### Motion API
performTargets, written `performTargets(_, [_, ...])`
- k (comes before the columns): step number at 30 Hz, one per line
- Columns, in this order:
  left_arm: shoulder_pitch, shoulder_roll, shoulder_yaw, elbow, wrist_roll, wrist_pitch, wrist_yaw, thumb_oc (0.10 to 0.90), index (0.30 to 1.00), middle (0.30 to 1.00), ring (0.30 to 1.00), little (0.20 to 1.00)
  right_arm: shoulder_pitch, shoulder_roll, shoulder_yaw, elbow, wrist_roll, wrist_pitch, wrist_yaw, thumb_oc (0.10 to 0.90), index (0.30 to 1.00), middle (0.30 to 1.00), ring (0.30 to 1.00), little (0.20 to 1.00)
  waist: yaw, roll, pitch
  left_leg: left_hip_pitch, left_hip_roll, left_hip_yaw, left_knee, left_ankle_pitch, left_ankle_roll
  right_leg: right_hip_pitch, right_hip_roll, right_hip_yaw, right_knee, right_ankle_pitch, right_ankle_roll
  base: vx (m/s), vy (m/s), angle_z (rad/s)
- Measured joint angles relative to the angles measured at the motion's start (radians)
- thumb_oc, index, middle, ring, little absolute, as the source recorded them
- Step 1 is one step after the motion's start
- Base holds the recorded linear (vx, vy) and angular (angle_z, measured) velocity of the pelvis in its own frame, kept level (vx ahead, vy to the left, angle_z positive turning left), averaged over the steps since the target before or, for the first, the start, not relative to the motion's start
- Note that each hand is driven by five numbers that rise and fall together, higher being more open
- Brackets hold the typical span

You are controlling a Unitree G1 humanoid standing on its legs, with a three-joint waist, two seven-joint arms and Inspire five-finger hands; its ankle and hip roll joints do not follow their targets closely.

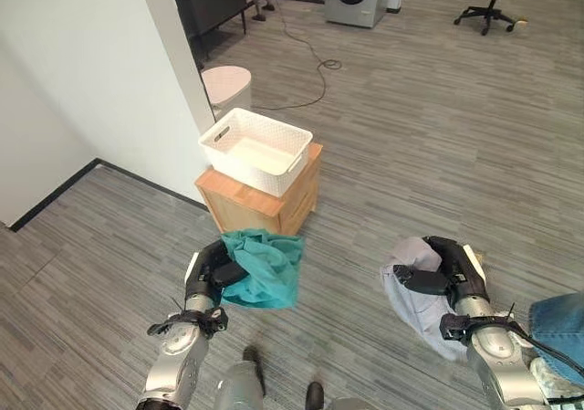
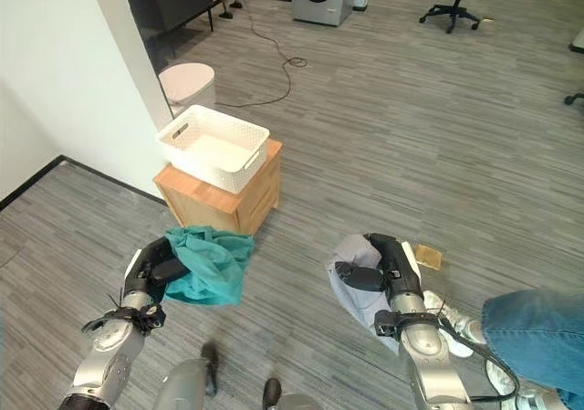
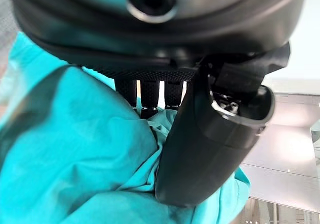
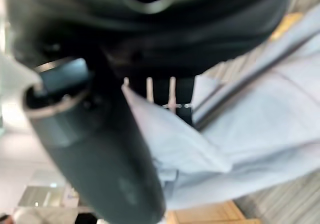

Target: Pick up bed clothes into laundry basket.

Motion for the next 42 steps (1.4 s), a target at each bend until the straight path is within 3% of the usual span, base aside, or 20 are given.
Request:
performTargets(2, [0.004, 0.002, 0.001, 0.002, 0.021, 0.002, -0.008, 0.4, 0.3, 0.3, 0.3, 0.3, 0.002, 0.001, 0.025, 0.0, -0.003, 0.001, 0.009, 0.4, 0.3, 0.3, 0.3, 0.3, 0.006, 0.006, -0.001, 0.008, -0.039, 0.058, -0.042, 0.008, 0.012, 0.053, 0.027, 0.012, -0.034, -0.017, 0.002, 0.48, -0.108, -0.22])
performTargets(6, [0.019, 0.009, 0.001, -0.001, 0.035, 0.006, -0.012, 0.4, 0.3, 0.3, 0.3, 0.3, 0.001, 0.009, 0.058, 0.007, -0.021, 0.002, 0.042, 0.4, 0.3, 0.3, 0.3, 0.3, 0.03, 0.001, -0.003, 0.075, -0.115, 0.079, -0.031, -0.009, 0.129, 0.124, 0.032, 0.05, -0.009, -0.09, 0.073, 0.4, -0.031, -0.4])
performTargets(7, [0.033, 0.003, 0.0, -0.005, 0.036, 0.008, -0.013, 0.4, 0.3, 0.3, 0.3, 0.3, 0.005, 0.006, 0.069, 0.011, -0.024, 0.009, 0.047, 0.4, 0.3, 0.3, 0.3, 0.3, 0.034, 0.036, -0.015, 0.124, -0.099, 0.082, -0.088, 0.003, 0.194, 0.096, 0.062, 0.058, 0.11, -0.126, 0.121, 0.25, 0.01, -0.42])
performTargets(8, [0.046, 0.013, 0.001, -0.02, 0.038, 0.007, -0.014, 0.4, 0.3, 0.3, 0.3, 0.3, 0.016, 0.025, 0.073, 0.013, -0.033, 0.009, 0.056, 0.4, 0.3, 0.3, 0.3, 0.3, 0.031, 0.055, -0.026, 0.175, -0.083, 0.077, -0.118, 0.02, 0.224, 0.04, 0.097, 0.059, 0.29, -0.17, 0.186, 0.19, -0.014, -0.25])
performTargets(9, [0.025, 0.019, -0.001, -0.021, 0.037, 0.009, -0.008, 0.4, 0.3, 0.3, 0.3, 0.3, 0.034, 0.043, 0.077, -0.005, -0.043, 0.011, 0.055, 0.4, 0.3, 0.3, 0.3, 0.3, 0.026, 0.043, -0.009, 0.207, -0.075, 0.046, -0.115, 0.019, 0.234, -0.089, 0.072, 0.026, 0.589, -0.188, 0.207, 0.15, -0.021, 0.05])
performTargets(11, [0.021, 0.029, -0.011, -0.04, 0.037, 0.011, -0.011, 0.4, 0.3, 0.3, 0.3, 0.3, 0.066, 0.037, 0.079, -0.051, -0.052, 0.012, 0.07, 0.4, 0.3, 0.3, 0.3, 0.3, -0.012, 0.034, -0.008, 0.241, -0.1, -0.013, -0.135, 0.006, 0.229, -0.221, -0.017, -0.003, 0.841, -0.21, 0.185, 0.23, -0.112, 0.59])
performTargets(12, [0.009, 0.032, -0.017, -0.05, 0.038, 0.011, -0.016, 0.4, 0.3, 0.3, 0.3, 0.3, 0.07, 0.036, 0.076, -0.062, -0.056, 0.011, 0.07, 0.4, 0.3, 0.3, 0.3, 0.3, -0.052, 0.034, -0.009, 0.278, -0.124, -0.06, -0.15, -0.016, 0.232, -0.304, -0.123, 0.043, 0.916, -0.217, 0.206, 0.34, -0.158, 0.88])
performTargets(13, [-0.006, 0.035, -0.018, -0.064, 0.04, 0.011, -0.013, 0.4, 0.3, 0.3, 0.3, 0.3, 0.067, 0.037, 0.074, -0.061, -0.058, 0.011, 0.07, 0.4, 0.3, 0.3, 0.3, 0.3, -0.067, 0.041, -0.005, 0.289, -0.121, -0.083, -0.157, -0.024, 0.229, -0.346, -0.147, 0.103, 0.892, -0.219, 0.203, 0.4, -0.22, 1.1])
performTargets(16, [-0.081, 0.06, -0.017, -0.086, 0.041, 0.008, -0.029, 0.4, 0.3, 0.3, 0.3, 0.3, 0.075, 0.034, 0.06, -0.049, -0.062, 0.012, 0.072, 0.4, 0.3, 0.3, 0.3, 0.3, -0.076, 0.027, 0.004, 0.314, -0.113, -0.173, -0.158, -0.041, 0.194, -0.358, -0.249, 0.17, 0.573, -0.189, 0.215, 0.42, -0.335, 0.81])
performTargets(19, [-0.132, 0.044, -0.009, -0.07, 0.043, 0.006, -0.028, 0.4, 0.3, 0.3, 0.3, 0.3, 0.087, 0.013, 0.013, -0.046, -0.069, 0.014, 0.065, 0.4, 0.3, 0.3, 0.3, 0.3, -0.092, 0.018, 0.012, 0.314, -0.095, -0.307, -0.164, -0.042, 0.139, -0.254, -0.238, 0.327, 0.151, -0.065, 0.255, 0.13, -0.215, 1.26])
performTargets(20, [-0.14, 0.054, -0.02, -0.078, 0.035, 0.006, -0.031, 0.4, 0.3, 0.3, 0.3, 0.3, 0.097, 0.008, -0.008, -0.039, -0.082, 0.015, 0.065, 0.4, 0.3, 0.3, 0.3, 0.3, -0.096, -0.012, 0.008, 0.339, -0.104, -0.314, -0.171, -0.04, 0.118, -0.23, -0.253, 0.318, 0.122, 0.012, 0.252, 0.13, -0.32, 1.25])
performTargets(21, [-0.12, 0.055, -0.032, -0.08, 0.033, 0.008, -0.03, 0.4, 0.3, 0.3, 0.3, 0.3, 0.089, -0.009, -0.045, -0.024, -0.085, 0.023, 0.06, 0.4, 0.3, 0.3, 0.3, 0.3, -0.075, 0.0, 0.01, 0.354, -0.069, -0.316, -0.175, -0.056, 0.09, -0.229, -0.231, 0.271, 0.153, 0.064, 0.246, 0.17, -0.333, 0.64])
performTargets(24, [-0.051, 0.05, -0.035, -0.097, 0.032, 0.009, -0.042, 0.4, 0.3, 0.3, 0.3, 0.3, 0.063, -0.075, -0.088, -0.021, -0.085, 0.026, 0.061, 0.4, 0.3, 0.3, 0.3, 0.3, -0.054, 0.034, -0.01, 0.338, -0.013, -0.264, -0.138, -0.065, 0.067, -0.192, -0.179, 0.224, 0.117, 0.067, 0.196, 0.07, -0.178, 0.37])
performTargets(25, [-0.051, 0.037, -0.039, -0.096, 0.031, 0.01, -0.053, 0.4, 0.3, 0.3, 0.3, 0.3, 0.054, -0.098, -0.127, -0.02, -0.084, 0.025, 0.059, 0.4, 0.3, 0.3, 0.3, 0.3, -0.053, 0.034, -0.009, 0.307, 0.0, -0.248, -0.115, -0.043, 0.044, -0.173, -0.177, 0.18, 0.095, 0.072, 0.183, -0.05, -0.095, 0.95])
performTargets(27, [-0.079, 0.016, -0.075, -0.093, 0.017, 0.01, -0.054, 0.4, 0.3, 0.3, 0.3, 0.3, 0.07, -0.146, -0.189, -0.016, -0.081, 0.025, 0.043, 0.4, 0.3, 0.3, 0.3, 0.3, -0.086, 0.003, 0.009, 0.241, -0.019, -0.212, -0.057, 0.014, -0.024, -0.136, -0.211, 0.086, 0.061, 0.071, 0.169, -0.04, -0.056, 1.24])
performTargets(30, [-0.09, 0.011, -0.136, -0.099, -0.007, 0.016, -0.06, 0.4, 0.3, 0.3, 0.3, 0.3, 0.054, -0.199, -0.279, -0.005, -0.068, 0.022, 0.012, 0.4, 0.3, 0.3, 0.3, 0.3, -0.084, -0.013, 0.017, 0.216, 0.002, -0.034, -0.039, 0.022, 0.013, -0.121, -0.199, 0.031, 0.045, 0.065, 0.146, 0.0, -0.049, 0.61])
performTargets(32, [-0.09, 0.013, -0.158, -0.101, -0.009, 0.018, -0.069, 0.4, 0.3, 0.3, 0.3, 0.3, 0.04, -0.206, -0.302, -0.001, -0.05, 0.019, -0.009, 0.4, 0.3, 0.3, 0.3, 0.3, -0.085, 0.008, 0.006, 0.237, 0.017, -0.034, -0.078, -0.004, 0.044, -0.122, -0.175, 0.029, 0.05, 0.049, 0.154, 0.02, -0.011, 0.14])
performTargets(34, [-0.106, 0.023, -0.178, -0.102, -0.017, 0.029, -0.073, 0.4, 0.3, 0.3, 0.3, 0.3, 0.03, -0.199, -0.301, 0.003, -0.037, 0.008, -0.014, 0.4, 0.3, 0.3, 0.3, 0.3, -0.109, 0.021, 0.0, 0.26, 0.029, -0.042, -0.14, -0.029, 0.045, -0.123, -0.158, 0.016, 0.049, 0.045, 0.16, 0.02, 0.019, 0.14])
performTargets(40, [-0.329, 0.175, -0.22, -0.161, -0.006, 0.06, -0.068, 0.4, 0.3, 0.3, 0.3, 0.3, 0.021, -0.083, -0.194, 0.005, 0.004, -0.004, -0.012, 0.4, 0.3, 0.3, 0.3, 0.3, -0.124, 0.023, -0.002, 0.276, 0.0, -0.036, -0.203, -0.003, 0.047, -0.111, -0.179, 0.016, -0.009, 0.075, 0.179, 0.04, 0.013, 0.04])
performTargets(42, [-0.413, 0.176, -0.206, -0.168, -0.006, 0.049, -0.044, 0.4, 0.3, 0.3, 0.3, 0.3, 0.034, -0.08, -0.15, 0.008, 0.004, 0.001, 0.007, 0.4, 0.3, 0.3, 0.3, 0.3, -0.124, 0.027, -0.004, 0.283, -0.007, -0.035, -0.203, -0.003, 0.048, -0.091, -0.186, 0.013, -0.034, 0.085, 0.183, 0.02, 0.01, 0.0])
